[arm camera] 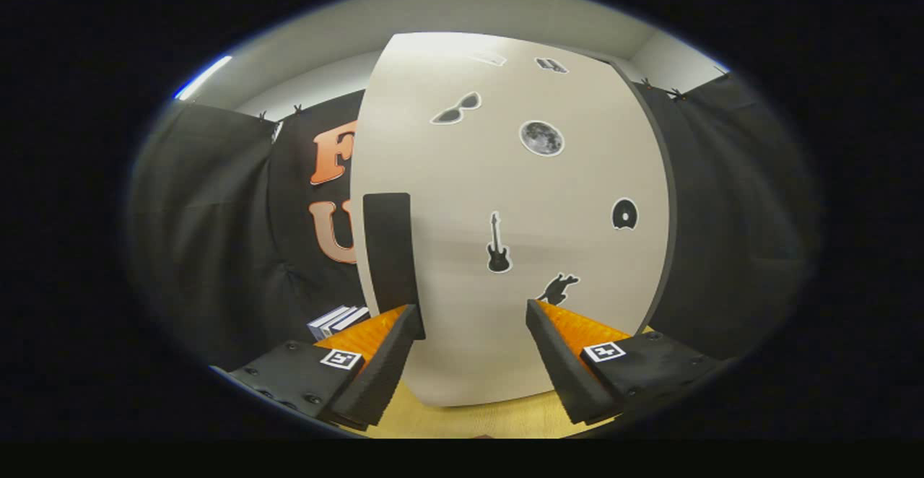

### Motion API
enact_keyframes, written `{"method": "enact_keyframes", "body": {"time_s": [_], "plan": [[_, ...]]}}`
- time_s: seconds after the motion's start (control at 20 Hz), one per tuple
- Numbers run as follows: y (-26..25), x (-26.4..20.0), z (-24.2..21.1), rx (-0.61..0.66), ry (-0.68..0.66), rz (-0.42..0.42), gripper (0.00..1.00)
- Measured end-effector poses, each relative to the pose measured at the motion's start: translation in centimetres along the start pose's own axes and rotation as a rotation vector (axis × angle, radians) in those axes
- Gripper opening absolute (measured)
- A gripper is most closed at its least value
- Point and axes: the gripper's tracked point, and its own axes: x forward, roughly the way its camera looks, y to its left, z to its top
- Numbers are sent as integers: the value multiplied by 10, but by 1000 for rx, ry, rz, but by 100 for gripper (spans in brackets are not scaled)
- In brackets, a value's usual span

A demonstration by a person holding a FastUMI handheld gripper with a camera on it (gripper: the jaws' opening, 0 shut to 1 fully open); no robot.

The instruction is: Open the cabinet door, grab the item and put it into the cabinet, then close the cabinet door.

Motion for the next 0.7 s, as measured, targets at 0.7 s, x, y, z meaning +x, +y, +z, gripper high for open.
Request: {"method": "enact_keyframes", "body": {"time_s": [0.7], "plan": [[12,52,3,21,35,13,92]]}}
